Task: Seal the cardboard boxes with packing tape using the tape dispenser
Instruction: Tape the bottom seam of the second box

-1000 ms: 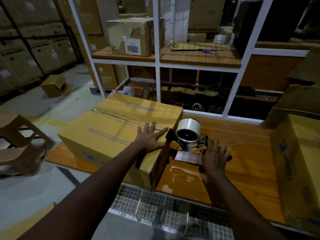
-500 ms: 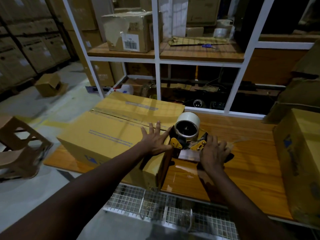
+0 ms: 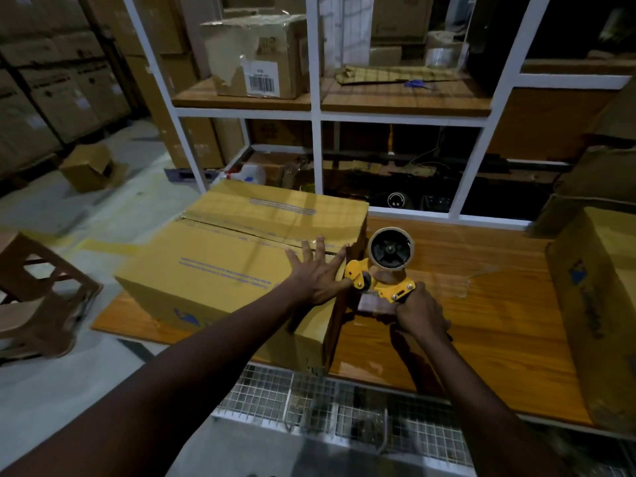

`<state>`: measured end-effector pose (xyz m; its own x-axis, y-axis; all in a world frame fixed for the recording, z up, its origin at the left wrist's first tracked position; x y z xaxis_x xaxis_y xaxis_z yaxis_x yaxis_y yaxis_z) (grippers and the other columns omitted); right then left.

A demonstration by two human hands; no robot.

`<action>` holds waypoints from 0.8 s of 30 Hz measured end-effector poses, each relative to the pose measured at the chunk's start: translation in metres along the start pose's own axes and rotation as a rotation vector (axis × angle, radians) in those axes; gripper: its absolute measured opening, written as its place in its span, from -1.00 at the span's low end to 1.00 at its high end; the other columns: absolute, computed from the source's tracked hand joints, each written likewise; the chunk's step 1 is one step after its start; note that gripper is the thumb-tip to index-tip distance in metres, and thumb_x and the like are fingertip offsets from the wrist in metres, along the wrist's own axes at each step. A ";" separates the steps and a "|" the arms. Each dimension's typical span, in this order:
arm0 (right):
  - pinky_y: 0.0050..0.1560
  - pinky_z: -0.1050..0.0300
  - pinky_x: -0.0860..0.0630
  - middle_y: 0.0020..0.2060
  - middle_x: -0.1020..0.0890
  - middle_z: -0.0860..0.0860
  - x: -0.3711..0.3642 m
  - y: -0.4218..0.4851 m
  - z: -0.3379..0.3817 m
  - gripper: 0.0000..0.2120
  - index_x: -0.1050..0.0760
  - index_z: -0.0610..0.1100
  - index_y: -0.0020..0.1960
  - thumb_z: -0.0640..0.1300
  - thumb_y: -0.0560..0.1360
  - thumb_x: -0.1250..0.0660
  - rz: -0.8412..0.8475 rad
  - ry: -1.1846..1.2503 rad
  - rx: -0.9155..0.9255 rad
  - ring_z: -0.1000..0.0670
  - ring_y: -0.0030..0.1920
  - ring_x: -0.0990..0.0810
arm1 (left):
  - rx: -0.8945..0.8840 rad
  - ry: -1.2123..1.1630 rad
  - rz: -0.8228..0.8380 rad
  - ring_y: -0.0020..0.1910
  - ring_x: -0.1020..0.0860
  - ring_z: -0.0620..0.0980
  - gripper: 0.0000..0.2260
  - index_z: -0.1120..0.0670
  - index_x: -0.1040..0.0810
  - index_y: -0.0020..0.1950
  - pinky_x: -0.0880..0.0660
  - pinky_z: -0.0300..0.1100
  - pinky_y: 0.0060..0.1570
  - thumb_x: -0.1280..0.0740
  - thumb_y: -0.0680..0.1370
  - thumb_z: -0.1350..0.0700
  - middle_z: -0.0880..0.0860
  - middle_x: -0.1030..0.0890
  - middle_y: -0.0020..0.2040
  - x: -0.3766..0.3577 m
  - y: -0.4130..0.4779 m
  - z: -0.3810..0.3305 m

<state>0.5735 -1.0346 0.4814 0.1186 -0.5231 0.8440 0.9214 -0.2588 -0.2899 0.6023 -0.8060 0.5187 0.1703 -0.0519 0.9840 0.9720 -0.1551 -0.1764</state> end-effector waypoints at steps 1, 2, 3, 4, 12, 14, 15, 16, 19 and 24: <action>0.17 -0.22 -0.42 0.27 -0.48 -0.13 -0.004 0.002 -0.001 -0.45 -0.21 -0.06 0.42 -0.05 0.49 -0.32 0.022 0.034 -0.009 -0.28 0.24 -0.45 | 0.002 -0.003 -0.002 0.52 0.18 0.44 -0.24 -0.17 0.31 0.56 0.12 0.53 0.31 0.15 0.48 -0.49 0.25 0.27 0.58 0.000 -0.001 0.000; 0.10 -0.20 -0.50 0.19 -0.55 -0.12 -0.008 0.005 -0.003 -0.45 -0.27 -0.06 0.36 -0.01 0.43 -0.36 0.048 0.058 -0.020 -0.25 0.16 -0.52 | 0.005 -0.007 -0.008 0.52 0.19 0.44 -0.24 -0.18 0.33 0.56 0.13 0.52 0.31 0.17 0.48 -0.49 0.25 0.28 0.58 0.001 -0.002 0.000; -0.02 -0.15 -0.58 0.08 -0.61 -0.10 -0.015 0.009 -0.005 -0.44 -0.34 -0.04 0.29 0.05 0.35 -0.40 0.087 0.085 -0.020 -0.21 0.04 -0.60 | 0.010 -0.009 -0.012 0.52 0.19 0.43 -0.25 -0.19 0.34 0.55 0.14 0.52 0.32 0.18 0.48 -0.49 0.24 0.28 0.58 0.001 -0.002 0.001; -0.15 -0.10 -0.62 -0.03 -0.65 -0.07 -0.022 0.015 -0.009 -0.44 -0.41 -0.02 0.20 0.12 0.27 -0.42 0.113 0.105 -0.014 -0.17 -0.10 -0.64 | 0.015 -0.013 -0.014 0.52 0.20 0.43 -0.27 -0.21 0.34 0.55 0.14 0.52 0.32 0.19 0.49 -0.48 0.24 0.28 0.58 0.001 -0.003 0.001; 0.10 -0.22 -0.49 0.12 -0.54 -0.05 -0.022 -0.008 -0.008 -0.54 -0.32 -0.02 0.25 0.08 0.42 -0.36 -0.028 0.101 0.040 -0.23 0.11 -0.53 | 0.029 -0.044 0.010 0.52 0.23 0.42 -0.37 -0.23 0.38 0.53 0.18 0.52 0.31 0.22 0.55 -0.40 0.22 0.31 0.58 0.001 -0.001 0.005; 0.15 -0.22 -0.44 0.18 -0.51 -0.05 -0.017 -0.018 -0.016 -0.62 -0.32 -0.03 0.27 -0.01 0.49 -0.30 -0.077 0.011 0.092 -0.25 0.19 -0.48 | 0.026 -0.059 0.031 0.51 0.24 0.43 -0.40 -0.23 0.39 0.53 0.17 0.54 0.30 0.20 0.58 -0.35 0.21 0.32 0.57 0.000 -0.001 0.007; 0.16 -0.22 -0.43 0.20 -0.50 -0.05 -0.020 -0.025 -0.022 -0.64 -0.32 -0.03 0.27 -0.02 0.52 -0.28 -0.087 -0.060 0.125 -0.24 0.22 -0.46 | 0.027 -0.054 0.030 0.51 0.24 0.44 -0.42 -0.23 0.40 0.52 0.17 0.54 0.31 0.19 0.60 -0.31 0.21 0.32 0.58 0.000 0.000 0.008; 0.17 -0.21 -0.41 0.23 -0.50 -0.05 -0.030 -0.030 -0.031 -0.65 -0.32 -0.03 0.28 -0.01 0.54 -0.25 -0.079 -0.131 0.155 -0.23 0.25 -0.44 | 0.030 -0.044 0.030 0.51 0.24 0.44 -0.43 -0.23 0.40 0.52 0.16 0.54 0.31 0.17 0.62 -0.29 0.20 0.33 0.58 0.000 -0.001 0.008; 0.23 -0.22 -0.38 0.28 -0.48 -0.07 -0.051 -0.035 -0.061 -0.58 -0.30 -0.08 0.36 0.04 0.56 -0.22 -0.029 -0.169 0.081 -0.24 0.30 -0.40 | 0.042 -0.046 0.019 0.52 0.23 0.43 -0.45 -0.25 0.40 0.52 0.14 0.53 0.31 0.15 0.63 -0.24 0.19 0.31 0.58 0.000 0.000 0.010; 0.20 -0.31 -0.37 0.23 -0.48 -0.10 -0.011 -0.015 -0.049 -0.67 -0.34 -0.08 0.27 -0.10 0.53 -0.28 -0.142 0.002 0.028 -0.29 0.27 -0.38 | 0.013 -0.042 -0.040 0.53 0.16 0.43 -0.45 -0.31 0.34 0.52 0.13 0.49 0.34 0.16 0.60 -0.31 0.22 0.22 0.60 0.003 -0.005 0.007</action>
<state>0.5402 -1.0646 0.4549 -0.0145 -0.4849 0.8744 0.9388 -0.3075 -0.1549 0.5989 -0.7986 0.5231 0.1380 -0.0047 0.9904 0.9801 -0.1432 -0.1372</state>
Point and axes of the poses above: each hand's wrist, its own y-axis towards the middle knuckle, its own x-axis out of the back of the hand, z = x × y, the point moved 5 cm from there along y, towards the middle knuckle
